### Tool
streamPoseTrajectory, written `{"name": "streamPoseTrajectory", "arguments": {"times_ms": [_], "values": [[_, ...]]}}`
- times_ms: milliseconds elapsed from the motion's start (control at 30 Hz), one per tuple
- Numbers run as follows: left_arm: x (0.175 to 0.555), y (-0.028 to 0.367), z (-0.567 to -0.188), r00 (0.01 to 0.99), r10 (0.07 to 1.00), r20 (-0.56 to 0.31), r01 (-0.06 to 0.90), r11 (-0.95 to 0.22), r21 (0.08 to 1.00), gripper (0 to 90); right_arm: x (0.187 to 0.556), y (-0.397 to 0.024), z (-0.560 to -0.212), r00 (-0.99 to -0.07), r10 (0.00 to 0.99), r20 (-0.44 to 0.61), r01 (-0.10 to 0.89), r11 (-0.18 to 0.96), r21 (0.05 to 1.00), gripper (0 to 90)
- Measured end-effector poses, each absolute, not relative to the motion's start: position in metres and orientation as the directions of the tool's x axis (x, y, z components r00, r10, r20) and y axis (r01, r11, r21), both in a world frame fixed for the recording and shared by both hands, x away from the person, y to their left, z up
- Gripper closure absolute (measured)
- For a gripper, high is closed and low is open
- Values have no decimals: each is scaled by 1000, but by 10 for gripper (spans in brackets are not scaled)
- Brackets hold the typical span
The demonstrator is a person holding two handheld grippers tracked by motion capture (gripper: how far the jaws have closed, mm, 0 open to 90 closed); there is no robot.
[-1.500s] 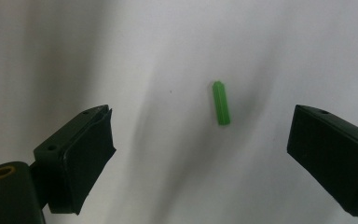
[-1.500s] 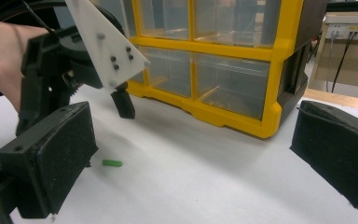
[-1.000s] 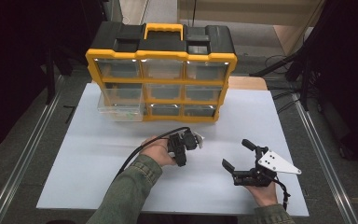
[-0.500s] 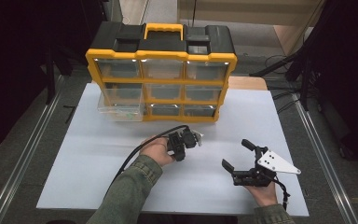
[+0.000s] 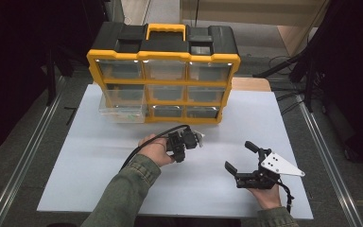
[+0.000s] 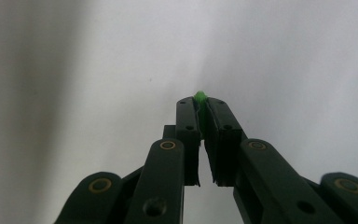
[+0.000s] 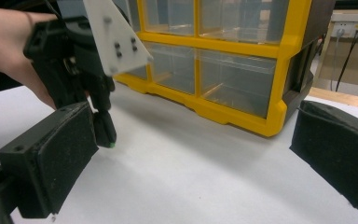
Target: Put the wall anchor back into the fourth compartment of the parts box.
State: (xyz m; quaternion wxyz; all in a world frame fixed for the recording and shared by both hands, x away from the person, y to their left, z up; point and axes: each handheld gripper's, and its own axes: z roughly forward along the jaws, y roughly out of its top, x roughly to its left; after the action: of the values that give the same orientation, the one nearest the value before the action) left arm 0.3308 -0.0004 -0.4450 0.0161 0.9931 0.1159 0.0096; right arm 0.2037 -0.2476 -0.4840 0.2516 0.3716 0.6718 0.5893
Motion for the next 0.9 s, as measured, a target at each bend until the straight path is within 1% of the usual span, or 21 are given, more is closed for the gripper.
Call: {"name": "streamPoseTrajectory", "arguments": {"times_ms": [100,167,267,433,533,700,733,900], "values": [[331,6,-437,973,231,13,231,-972,37,842,204,-248,-484,-595,797,100,202,28,979,2],[331,10,-431,976,215,26,215,-977,16,843,204,-247,-484,-595,797,100,203,28,979,1],[331,16,-417,977,210,31,210,-978,11,847,204,-248,-484,-595,798,102,203,26,979,1],[333,28,-388,975,218,45,217,-976,28,847,203,-248,-484,-593,799,101,203,28,979,3],[335,36,-373,972,231,39,230,-972,42,847,204,-247,-484,-593,799,100,204,29,979,2],[342,47,-351,967,247,64,246,-969,32,847,204,-248,-484,-592,800,99,203,30,979,2],[343,50,-345,966,250,64,247,-968,42,847,204,-247,-484,-592,800,99,204,30,978,2],[348,57,-319,969,236,73,233,-971,48,847,204,-246,-485,-594,798,100,210,34,977,2]]}}
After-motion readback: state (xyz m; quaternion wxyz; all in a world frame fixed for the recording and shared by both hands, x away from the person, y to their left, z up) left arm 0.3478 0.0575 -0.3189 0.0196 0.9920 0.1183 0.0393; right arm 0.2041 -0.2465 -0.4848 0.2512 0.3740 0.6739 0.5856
